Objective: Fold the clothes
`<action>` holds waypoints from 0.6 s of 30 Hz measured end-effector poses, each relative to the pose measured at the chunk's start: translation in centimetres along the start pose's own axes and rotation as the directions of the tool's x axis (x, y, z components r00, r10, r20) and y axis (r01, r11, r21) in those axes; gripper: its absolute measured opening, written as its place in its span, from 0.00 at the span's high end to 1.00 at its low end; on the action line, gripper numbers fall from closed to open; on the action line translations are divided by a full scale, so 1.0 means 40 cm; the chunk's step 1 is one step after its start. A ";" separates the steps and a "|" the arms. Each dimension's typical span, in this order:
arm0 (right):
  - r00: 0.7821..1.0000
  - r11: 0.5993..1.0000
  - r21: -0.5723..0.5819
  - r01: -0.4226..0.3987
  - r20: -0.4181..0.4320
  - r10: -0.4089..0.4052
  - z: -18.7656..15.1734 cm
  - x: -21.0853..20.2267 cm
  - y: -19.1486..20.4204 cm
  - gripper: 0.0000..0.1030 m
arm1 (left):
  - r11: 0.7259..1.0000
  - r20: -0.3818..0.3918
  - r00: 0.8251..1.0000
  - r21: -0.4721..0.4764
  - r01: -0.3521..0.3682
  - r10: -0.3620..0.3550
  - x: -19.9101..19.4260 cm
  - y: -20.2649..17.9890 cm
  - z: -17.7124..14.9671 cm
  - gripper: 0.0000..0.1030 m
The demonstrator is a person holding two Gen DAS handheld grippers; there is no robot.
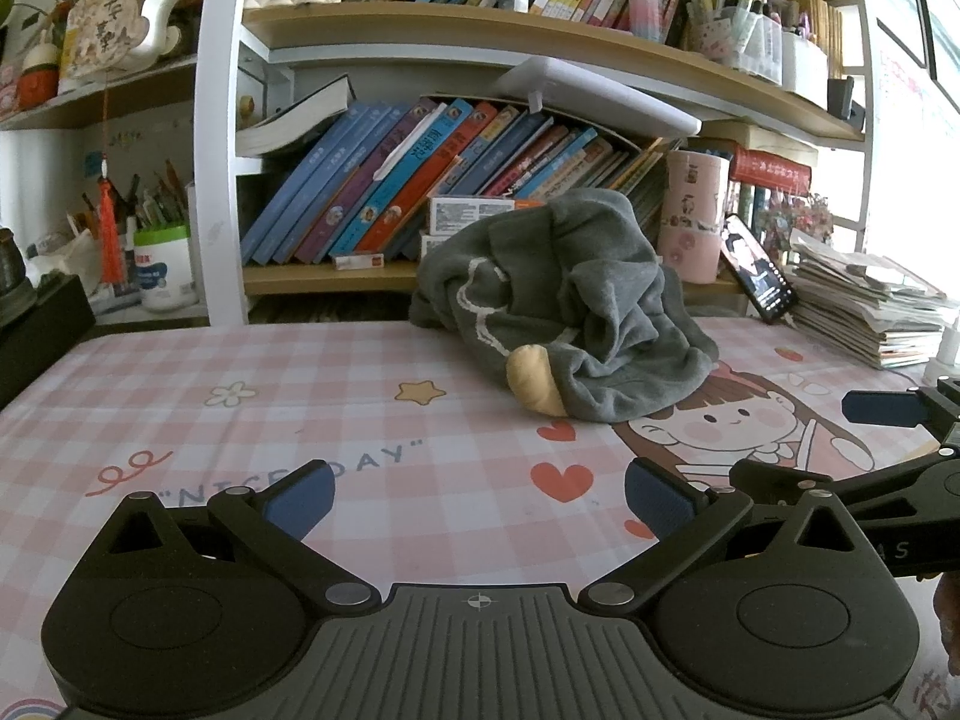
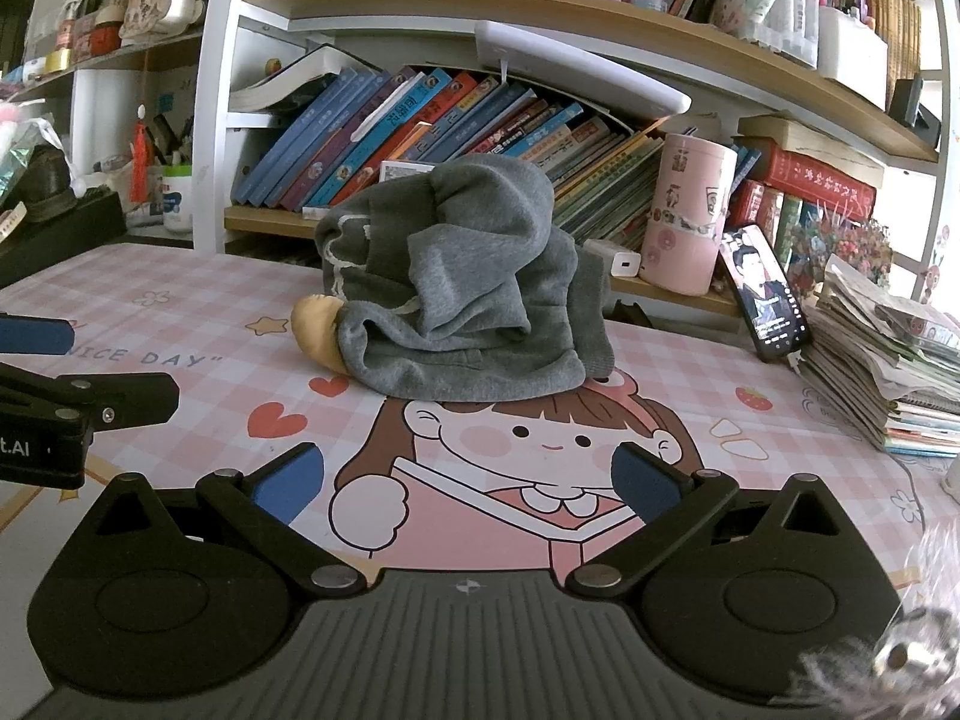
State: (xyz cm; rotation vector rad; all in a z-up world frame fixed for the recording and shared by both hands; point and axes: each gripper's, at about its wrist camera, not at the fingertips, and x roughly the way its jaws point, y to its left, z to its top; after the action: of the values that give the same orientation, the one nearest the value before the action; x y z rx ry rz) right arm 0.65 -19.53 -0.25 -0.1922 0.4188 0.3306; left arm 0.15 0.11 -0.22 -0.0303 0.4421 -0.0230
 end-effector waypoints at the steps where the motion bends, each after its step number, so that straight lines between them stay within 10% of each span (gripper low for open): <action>1: 1.000 1.000 0.000 0.000 0.000 0.000 0.000 0.000 0.000 0.00 | 1.000 0.000 1.000 0.000 0.000 0.000 0.000 0.000 0.000 0.00; 18: 0.997 0.998 0.047 -0.048 -0.052 0.050 0.004 0.035 -0.024 0.00 | 0.999 0.040 0.999 -0.017 0.038 -0.037 -0.016 0.008 0.001 0.00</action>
State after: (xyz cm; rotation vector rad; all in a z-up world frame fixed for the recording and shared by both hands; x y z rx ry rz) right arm 2.25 -19.99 -0.59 -0.1464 0.4838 0.3644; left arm -0.40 0.44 0.08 -0.0568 0.4023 -0.0551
